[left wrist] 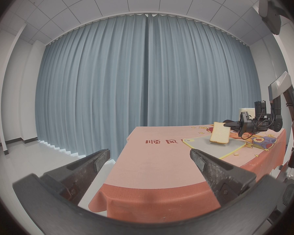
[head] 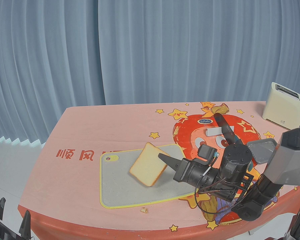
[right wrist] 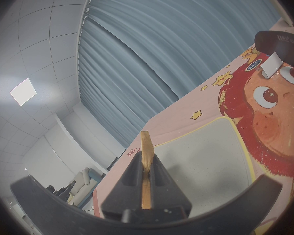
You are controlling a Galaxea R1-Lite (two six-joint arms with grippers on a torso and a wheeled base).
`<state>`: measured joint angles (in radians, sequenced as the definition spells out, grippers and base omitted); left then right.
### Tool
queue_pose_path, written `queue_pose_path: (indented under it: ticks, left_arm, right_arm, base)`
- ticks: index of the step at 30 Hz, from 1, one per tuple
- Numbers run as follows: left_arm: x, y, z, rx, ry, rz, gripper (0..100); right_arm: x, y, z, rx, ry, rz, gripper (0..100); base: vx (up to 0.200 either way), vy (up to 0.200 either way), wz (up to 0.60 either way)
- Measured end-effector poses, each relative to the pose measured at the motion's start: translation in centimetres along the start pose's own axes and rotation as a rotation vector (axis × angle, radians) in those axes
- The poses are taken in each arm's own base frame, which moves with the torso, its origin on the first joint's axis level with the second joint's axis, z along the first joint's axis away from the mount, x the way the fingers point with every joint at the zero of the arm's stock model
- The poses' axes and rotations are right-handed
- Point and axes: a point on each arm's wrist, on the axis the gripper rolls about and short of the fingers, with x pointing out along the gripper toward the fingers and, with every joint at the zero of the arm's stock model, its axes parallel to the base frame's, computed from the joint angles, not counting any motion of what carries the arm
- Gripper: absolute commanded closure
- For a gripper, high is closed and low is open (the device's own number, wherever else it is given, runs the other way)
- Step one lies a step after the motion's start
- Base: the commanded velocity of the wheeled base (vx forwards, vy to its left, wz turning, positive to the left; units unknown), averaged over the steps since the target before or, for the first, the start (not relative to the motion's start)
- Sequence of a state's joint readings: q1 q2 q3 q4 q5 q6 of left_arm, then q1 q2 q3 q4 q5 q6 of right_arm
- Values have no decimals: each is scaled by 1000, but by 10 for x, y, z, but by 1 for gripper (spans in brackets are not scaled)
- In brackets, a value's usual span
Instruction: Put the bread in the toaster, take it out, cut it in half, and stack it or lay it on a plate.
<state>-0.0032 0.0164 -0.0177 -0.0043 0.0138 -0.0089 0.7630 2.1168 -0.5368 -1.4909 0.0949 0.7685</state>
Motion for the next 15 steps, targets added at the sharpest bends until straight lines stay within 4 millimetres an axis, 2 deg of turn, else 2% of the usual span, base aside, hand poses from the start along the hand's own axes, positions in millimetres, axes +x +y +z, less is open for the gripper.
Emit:
queue_pose_path:
  ticks: [15]
  left_arm:
    - [0, 0, 0, 0, 0, 0, 0]
  right_arm:
    - [1, -2, -2, -3, 4, -5, 100]
  base:
    - [0, 0, 0]
